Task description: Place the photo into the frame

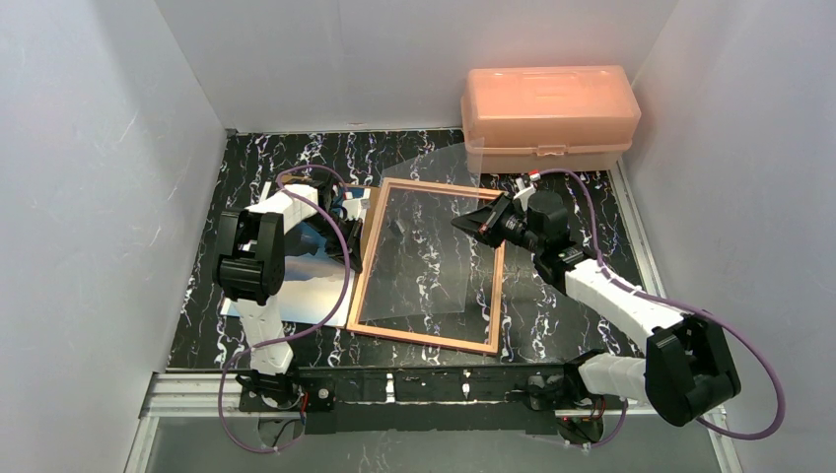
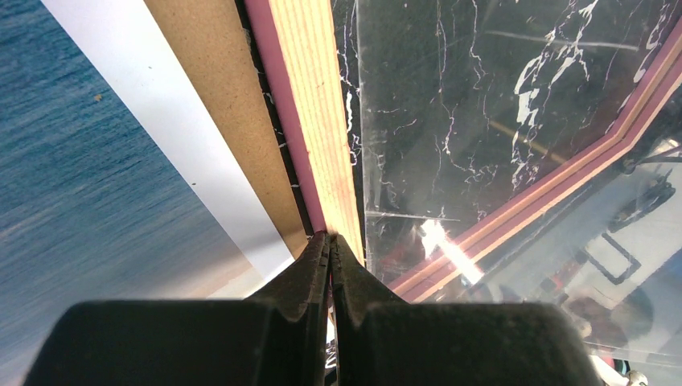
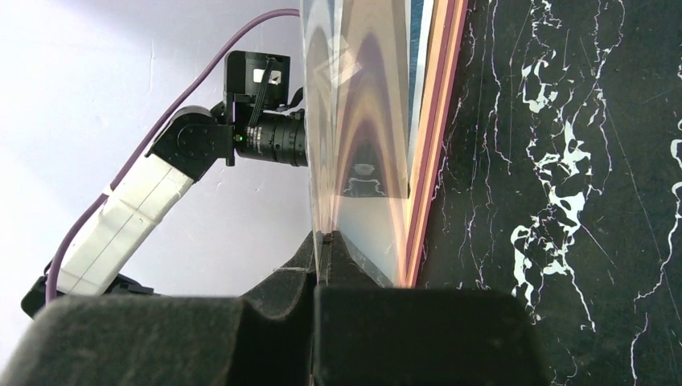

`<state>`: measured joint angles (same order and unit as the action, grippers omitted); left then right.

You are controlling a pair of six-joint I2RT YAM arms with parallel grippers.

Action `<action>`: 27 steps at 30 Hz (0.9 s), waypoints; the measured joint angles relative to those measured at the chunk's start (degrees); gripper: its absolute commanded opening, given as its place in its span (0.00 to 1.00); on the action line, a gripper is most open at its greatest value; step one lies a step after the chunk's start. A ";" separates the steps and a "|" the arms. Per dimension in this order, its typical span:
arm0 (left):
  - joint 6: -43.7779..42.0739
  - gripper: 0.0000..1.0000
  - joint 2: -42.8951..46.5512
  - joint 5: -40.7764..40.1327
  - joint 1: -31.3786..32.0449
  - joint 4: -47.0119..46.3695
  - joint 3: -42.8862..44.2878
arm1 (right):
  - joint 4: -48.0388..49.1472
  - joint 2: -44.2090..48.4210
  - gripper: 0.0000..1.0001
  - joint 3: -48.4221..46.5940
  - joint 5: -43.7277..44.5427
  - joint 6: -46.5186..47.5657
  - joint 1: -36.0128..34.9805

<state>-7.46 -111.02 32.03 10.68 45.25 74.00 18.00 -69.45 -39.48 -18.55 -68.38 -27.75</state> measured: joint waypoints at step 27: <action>-0.20 0.00 0.00 0.00 0.00 0.02 0.00 | -2.99 3.52 0.01 4.15 3.34 1.11 -0.07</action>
<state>-7.66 -111.02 32.03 10.68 45.28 74.00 15.00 -65.93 -35.33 -15.20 -67.26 -27.81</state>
